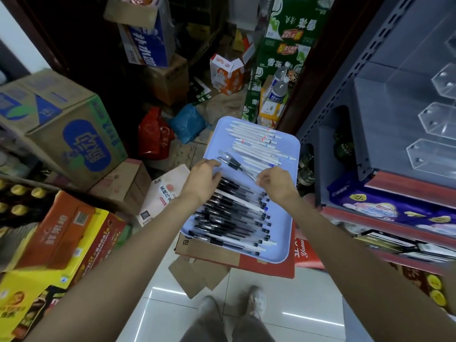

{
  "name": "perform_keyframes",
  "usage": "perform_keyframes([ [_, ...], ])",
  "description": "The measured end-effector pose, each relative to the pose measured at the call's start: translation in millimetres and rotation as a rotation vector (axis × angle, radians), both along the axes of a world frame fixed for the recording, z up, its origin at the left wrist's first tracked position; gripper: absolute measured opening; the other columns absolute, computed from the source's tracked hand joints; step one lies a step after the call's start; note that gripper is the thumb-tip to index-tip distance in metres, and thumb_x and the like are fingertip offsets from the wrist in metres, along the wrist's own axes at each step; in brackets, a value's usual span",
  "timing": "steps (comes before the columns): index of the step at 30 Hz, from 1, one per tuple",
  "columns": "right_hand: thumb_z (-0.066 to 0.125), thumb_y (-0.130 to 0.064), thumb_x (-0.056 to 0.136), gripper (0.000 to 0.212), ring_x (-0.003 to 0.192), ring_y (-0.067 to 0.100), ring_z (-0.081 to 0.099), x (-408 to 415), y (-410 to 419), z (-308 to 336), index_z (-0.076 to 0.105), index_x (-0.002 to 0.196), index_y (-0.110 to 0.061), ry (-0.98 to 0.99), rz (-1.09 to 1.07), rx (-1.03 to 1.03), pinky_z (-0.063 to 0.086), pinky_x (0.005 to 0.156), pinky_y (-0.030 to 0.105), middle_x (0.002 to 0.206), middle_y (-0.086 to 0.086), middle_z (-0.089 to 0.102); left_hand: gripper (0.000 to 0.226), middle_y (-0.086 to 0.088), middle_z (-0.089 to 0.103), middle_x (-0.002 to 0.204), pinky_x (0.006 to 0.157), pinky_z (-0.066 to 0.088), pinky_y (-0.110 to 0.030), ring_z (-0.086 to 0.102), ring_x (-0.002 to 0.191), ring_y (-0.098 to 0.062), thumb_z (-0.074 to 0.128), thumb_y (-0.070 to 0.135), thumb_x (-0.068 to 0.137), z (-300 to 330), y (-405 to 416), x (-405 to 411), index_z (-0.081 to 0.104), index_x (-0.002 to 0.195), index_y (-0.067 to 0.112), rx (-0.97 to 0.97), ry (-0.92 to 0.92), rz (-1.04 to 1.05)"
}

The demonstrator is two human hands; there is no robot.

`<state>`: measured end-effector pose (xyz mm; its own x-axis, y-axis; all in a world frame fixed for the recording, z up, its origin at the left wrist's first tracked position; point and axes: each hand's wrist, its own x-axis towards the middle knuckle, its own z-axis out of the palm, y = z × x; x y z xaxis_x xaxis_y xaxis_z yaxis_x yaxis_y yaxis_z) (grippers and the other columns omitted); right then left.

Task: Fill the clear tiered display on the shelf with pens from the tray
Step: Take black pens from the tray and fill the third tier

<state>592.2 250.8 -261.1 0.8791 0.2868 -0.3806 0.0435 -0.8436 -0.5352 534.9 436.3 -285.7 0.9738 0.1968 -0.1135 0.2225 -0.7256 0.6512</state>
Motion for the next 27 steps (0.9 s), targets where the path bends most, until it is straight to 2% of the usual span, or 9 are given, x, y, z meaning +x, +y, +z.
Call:
perform_keyframes([
  [3,0.060,-0.011,0.090,0.020,0.086,0.030,0.062,-8,-6,24,0.068,0.097,0.007,0.018,-0.174,0.332,0.051,0.083,0.038,0.097,0.017,0.068,0.025,-0.015,0.066,0.110,0.087,0.047,-0.033,0.061,0.104,-0.028,0.047,0.014,0.097,28,-13,4,0.062,0.111,0.001,-0.270,-0.009,0.176],
  [7,0.063,-0.010,0.088,0.020,0.063,0.010,0.056,-10,-7,63,0.069,0.099,0.005,0.080,-0.208,0.573,0.047,0.062,0.018,0.070,0.003,0.063,0.030,-0.005,0.067,0.100,0.078,0.048,-0.023,0.063,0.092,-0.013,0.053,0.027,0.094,84,-41,20,0.064,0.106,0.001,-0.802,0.052,0.151],
  [10,0.066,-0.010,0.086,0.015,0.064,0.013,0.057,-3,-26,90,0.072,0.087,0.003,-0.020,-0.144,0.588,0.049,0.067,0.026,0.066,0.006,0.064,0.029,0.004,0.068,0.091,0.076,0.048,-0.016,0.062,0.086,-0.005,0.054,0.024,0.093,119,-64,33,0.064,0.106,-0.001,-0.915,0.014,0.045],
  [14,0.068,-0.015,0.084,0.003,0.058,-0.001,0.057,11,-81,130,0.070,0.082,-0.016,-0.169,-0.053,0.484,0.043,0.063,0.018,0.057,-0.014,0.062,0.020,-0.003,0.068,0.085,0.068,0.054,-0.016,0.067,0.072,-0.003,0.053,0.012,0.094,156,-109,51,0.060,0.099,-0.005,-0.889,-0.093,-0.059],
  [17,0.066,-0.023,0.086,0.029,0.069,0.001,0.056,21,-141,164,0.060,0.113,-0.018,-0.367,-0.171,0.468,0.045,0.066,0.020,0.077,-0.013,0.059,0.020,-0.003,0.065,0.073,0.054,0.049,-0.013,0.064,0.058,0.001,0.052,0.008,0.094,187,-156,64,0.050,0.075,0.004,-0.714,-0.188,-0.264],
  [20,0.061,-0.018,0.089,0.043,0.080,0.007,0.061,26,-208,196,0.047,0.128,-0.031,-0.494,-0.202,0.671,0.052,0.070,0.023,0.093,-0.010,0.057,0.024,0.009,0.061,0.061,0.057,0.043,-0.012,0.061,0.057,-0.003,0.053,0.011,0.093,214,-215,77,0.051,0.070,0.015,-0.432,-0.220,-0.571],
  [22,0.061,-0.008,0.088,0.038,0.078,0.009,0.063,30,-253,210,0.052,0.114,-0.035,-0.522,-0.182,0.771,0.053,0.065,0.020,0.091,-0.007,0.059,0.018,0.009,0.061,0.064,0.059,0.044,-0.015,0.059,0.058,-0.003,0.054,0.015,0.093,225,-254,92,0.058,0.075,0.016,-0.284,-0.269,-0.647],
  [25,0.064,-0.003,0.085,0.021,0.072,0.007,0.065,41,-321,221,0.060,0.090,-0.023,-0.536,-0.217,0.843,0.053,0.064,0.018,0.082,0.001,0.065,0.017,0.000,0.064,0.069,0.064,0.047,-0.030,0.056,0.061,-0.010,0.056,0.022,0.092,239,-312,115,0.065,0.090,0.007,-0.198,-0.344,-0.635],
  [27,0.065,-0.003,0.084,0.015,0.071,0.005,0.067,51,-365,227,0.062,0.084,-0.017,-0.540,-0.227,0.859,0.054,0.068,0.019,0.078,0.002,0.067,0.018,0.003,0.063,0.067,0.060,0.043,-0.026,0.053,0.058,-0.008,0.060,0.026,0.090,247,-349,127,0.067,0.088,0.010,-0.179,-0.361,-0.641],
])
